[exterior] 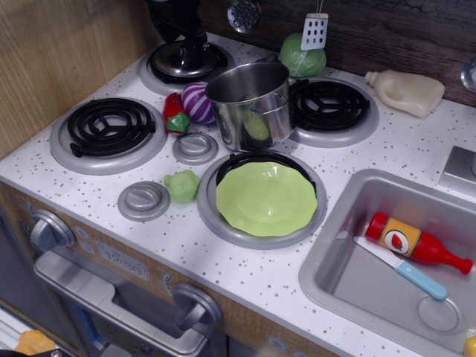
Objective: Put lid on pot or pan
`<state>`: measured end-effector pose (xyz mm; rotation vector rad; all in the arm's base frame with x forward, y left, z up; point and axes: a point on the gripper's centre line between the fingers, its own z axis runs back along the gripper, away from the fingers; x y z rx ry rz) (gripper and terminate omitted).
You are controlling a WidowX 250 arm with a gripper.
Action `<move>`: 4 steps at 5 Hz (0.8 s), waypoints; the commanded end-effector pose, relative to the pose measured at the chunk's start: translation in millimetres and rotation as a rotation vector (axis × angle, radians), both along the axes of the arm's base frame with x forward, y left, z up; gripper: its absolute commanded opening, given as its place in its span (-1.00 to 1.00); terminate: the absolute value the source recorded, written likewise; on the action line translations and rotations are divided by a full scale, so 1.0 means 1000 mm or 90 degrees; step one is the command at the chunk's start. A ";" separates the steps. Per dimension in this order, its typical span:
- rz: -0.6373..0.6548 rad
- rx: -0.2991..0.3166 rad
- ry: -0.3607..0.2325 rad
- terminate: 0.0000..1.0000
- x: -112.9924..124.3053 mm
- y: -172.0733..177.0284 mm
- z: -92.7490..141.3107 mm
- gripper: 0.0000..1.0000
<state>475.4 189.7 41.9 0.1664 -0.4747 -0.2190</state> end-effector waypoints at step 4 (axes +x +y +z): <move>0.006 -0.005 0.041 -1.00 -0.007 0.003 0.030 -1.00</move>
